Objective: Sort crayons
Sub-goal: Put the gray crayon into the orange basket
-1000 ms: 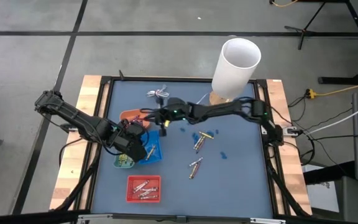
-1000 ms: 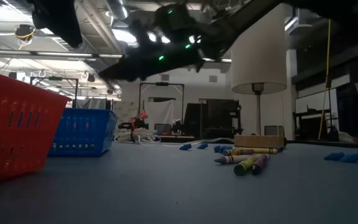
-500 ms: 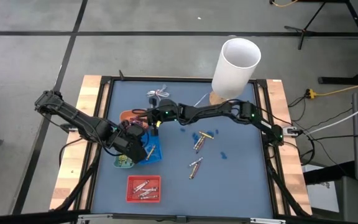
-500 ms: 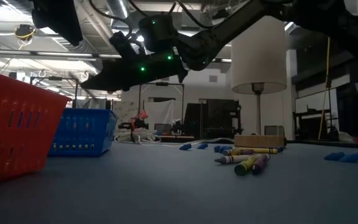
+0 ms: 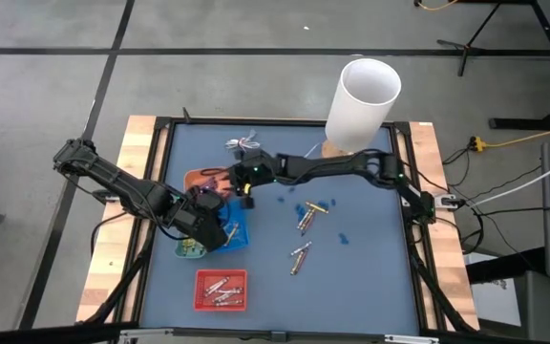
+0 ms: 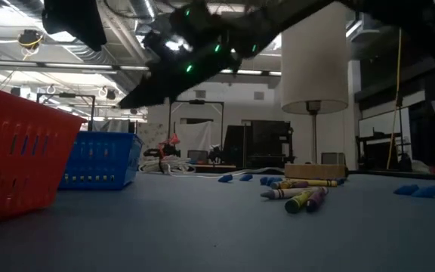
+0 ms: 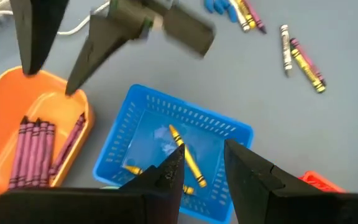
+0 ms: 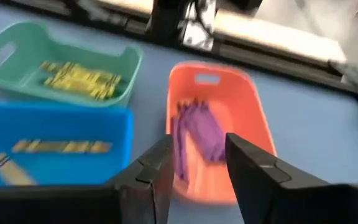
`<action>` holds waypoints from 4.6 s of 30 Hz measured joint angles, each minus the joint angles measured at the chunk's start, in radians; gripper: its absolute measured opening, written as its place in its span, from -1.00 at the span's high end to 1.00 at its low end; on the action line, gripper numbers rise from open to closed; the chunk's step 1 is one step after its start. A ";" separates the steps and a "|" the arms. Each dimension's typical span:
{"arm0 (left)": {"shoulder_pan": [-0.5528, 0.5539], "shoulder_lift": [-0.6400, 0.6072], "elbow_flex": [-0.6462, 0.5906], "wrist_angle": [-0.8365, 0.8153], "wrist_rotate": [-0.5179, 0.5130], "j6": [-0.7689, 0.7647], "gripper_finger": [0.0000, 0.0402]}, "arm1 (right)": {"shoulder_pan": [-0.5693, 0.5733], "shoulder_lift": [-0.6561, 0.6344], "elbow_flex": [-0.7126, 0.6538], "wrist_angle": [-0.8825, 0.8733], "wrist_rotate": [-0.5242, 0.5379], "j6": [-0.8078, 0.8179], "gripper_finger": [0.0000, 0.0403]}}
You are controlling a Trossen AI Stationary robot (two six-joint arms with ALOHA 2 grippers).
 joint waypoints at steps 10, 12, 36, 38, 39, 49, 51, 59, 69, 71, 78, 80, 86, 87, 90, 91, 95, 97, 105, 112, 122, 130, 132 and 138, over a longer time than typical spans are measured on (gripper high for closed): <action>0.000 0.034 0.000 0.245 -0.033 0.207 0.52 | 0.000 -0.273 0.000 -0.530 0.002 -0.029 0.29; 0.001 0.059 0.000 0.316 -0.039 0.266 0.52 | 0.000 -0.324 0.000 -0.619 0.003 -0.027 0.29; 0.017 0.532 0.000 1.026 0.003 0.527 0.52 | 0.380 -0.771 -0.159 -1.215 0.396 0.306 0.29; 0.023 0.564 0.000 1.060 0.019 0.527 0.52 | 0.422 -0.815 -0.231 -1.209 0.443 0.372 0.29; 0.027 0.577 0.000 1.066 0.025 0.527 0.52 | 0.440 -0.839 -0.268 -1.198 0.461 0.403 0.29; 0.074 0.717 0.000 1.217 0.037 0.526 0.52 | 0.553 -0.947 -0.608 -0.979 0.496 0.574 0.29; 0.081 0.738 0.000 1.229 0.038 0.526 0.52 | 0.559 -0.946 -0.663 -0.931 0.491 0.584 0.29; 0.096 0.793 0.000 1.256 0.064 0.524 0.52 | 0.557 -0.946 -0.850 -0.686 0.490 0.587 0.29; 0.085 0.810 0.001 1.276 0.086 0.524 0.52 | 0.556 -0.946 -0.917 -0.588 0.491 0.587 0.29; 0.085 0.812 0.001 1.272 0.086 0.524 0.52 | 0.556 -0.946 -0.917 -0.585 0.491 0.587 0.29; 0.083 0.857 0.002 1.289 0.102 0.552 0.52 | 0.556 -0.946 -0.917 -0.579 0.491 0.587 0.29; 0.080 0.868 0.002 1.291 0.090 0.553 0.52 | 0.556 -0.946 -0.917 -0.573 0.491 0.587 0.29; 0.079 0.870 0.004 1.279 0.078 0.579 0.52 | 0.556 -0.946 -0.917 -0.541 0.490 0.586 0.29; 0.079 0.870 0.004 1.278 0.076 0.589 0.52 | 0.556 -0.946 -0.917 -0.532 0.490 0.586 0.29; 0.079 0.871 0.004 1.276 0.063 0.600 0.55 | 0.556 -0.946 -0.917 -0.517 0.488 0.586 0.29; 0.079 0.871 0.004 1.274 0.061 0.600 0.57 | 0.556 -0.946 -0.917 -0.509 0.477 0.586 0.29; 0.079 0.871 0.003 1.272 0.056 0.601 0.68 | 0.556 -0.946 -0.917 -0.469 0.431 0.585 0.29; 0.079 0.872 0.003 1.271 0.056 0.601 0.74 | 0.556 -0.946 -0.917 -0.453 0.412 0.586 0.29; 0.078 0.872 0.002 1.269 0.047 0.601 0.91 | 0.556 -0.946 -0.917 -0.426 0.392 0.586 0.29; 0.079 0.873 0.000 1.294 0.035 0.600 0.96 | 0.559 -0.936 -0.917 -0.411 0.290 0.593 0.29; 0.086 0.830 -0.004 1.282 -0.066 0.603 0.97 | 0.698 -0.799 -0.916 -0.240 0.254 0.605 0.29; 0.088 0.728 -0.003 1.202 -0.063 0.604 0.97 | 0.760 -0.749 -0.916 -0.239 0.264 0.612 0.29; 0.088 0.682 -0.002 1.142 -0.062 0.604 0.97 | 0.768 -0.744 -0.917 -0.241 0.264 0.613 0.29; 0.064 0.505 -0.001 0.889 -0.025 0.597 0.97 | 0.765 -0.713 -0.916 -0.240 0.274 0.612 0.29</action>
